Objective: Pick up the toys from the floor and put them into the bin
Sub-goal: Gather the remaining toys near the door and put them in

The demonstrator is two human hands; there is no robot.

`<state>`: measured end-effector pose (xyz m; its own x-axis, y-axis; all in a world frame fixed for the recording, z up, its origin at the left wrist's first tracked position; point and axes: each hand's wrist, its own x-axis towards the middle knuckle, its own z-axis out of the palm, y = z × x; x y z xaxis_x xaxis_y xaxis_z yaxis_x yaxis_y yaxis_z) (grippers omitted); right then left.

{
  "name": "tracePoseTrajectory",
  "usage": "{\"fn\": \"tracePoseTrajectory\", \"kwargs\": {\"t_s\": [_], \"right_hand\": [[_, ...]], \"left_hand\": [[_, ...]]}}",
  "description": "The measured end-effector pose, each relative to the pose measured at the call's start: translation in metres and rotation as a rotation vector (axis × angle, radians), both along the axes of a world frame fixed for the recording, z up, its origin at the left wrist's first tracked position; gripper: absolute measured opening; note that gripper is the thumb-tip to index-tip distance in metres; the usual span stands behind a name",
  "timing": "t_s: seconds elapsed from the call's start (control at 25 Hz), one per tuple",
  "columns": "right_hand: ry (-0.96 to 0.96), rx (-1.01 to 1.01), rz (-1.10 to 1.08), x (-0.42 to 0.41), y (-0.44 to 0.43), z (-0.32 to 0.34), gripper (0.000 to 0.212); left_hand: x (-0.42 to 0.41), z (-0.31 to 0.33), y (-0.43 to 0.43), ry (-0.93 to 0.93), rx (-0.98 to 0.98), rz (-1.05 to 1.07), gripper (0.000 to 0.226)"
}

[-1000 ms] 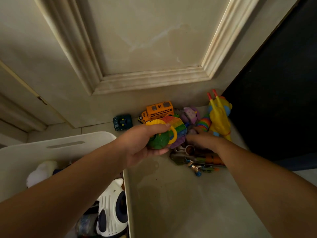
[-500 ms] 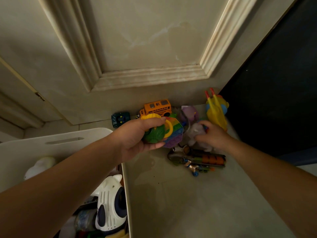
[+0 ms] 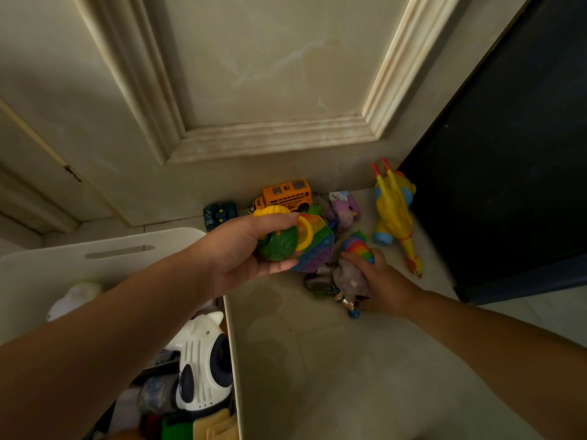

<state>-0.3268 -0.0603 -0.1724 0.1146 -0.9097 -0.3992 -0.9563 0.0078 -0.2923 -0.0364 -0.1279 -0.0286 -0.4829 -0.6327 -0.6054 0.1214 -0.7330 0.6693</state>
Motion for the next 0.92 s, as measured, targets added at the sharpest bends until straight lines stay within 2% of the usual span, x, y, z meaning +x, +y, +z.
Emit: {"fn": "tracePoseTrajectory", "kwargs": {"t_s": [0.24, 0.56, 0.8, 0.92], "right_hand": [[0.002, 0.072, -0.045, 0.002, -0.005, 0.003, 0.107], [-0.282, 0.134, -0.259, 0.014, 0.006, 0.006, 0.103], [-0.442, 0.243, -0.549, 0.031, 0.008, 0.014, 0.079], [-0.458, 0.245, -0.573, 0.032, 0.013, 0.025, 0.076]], "left_hand": [[-0.001, -0.001, -0.002, 0.013, 0.009, 0.006, 0.05], [-0.001, 0.002, -0.002, 0.013, -0.004, 0.001, 0.05], [0.005, 0.017, -0.006, 0.03, -0.02, -0.013, 0.042], [0.01, 0.033, -0.009, 0.034, -0.027, 0.038, 0.036]]}}
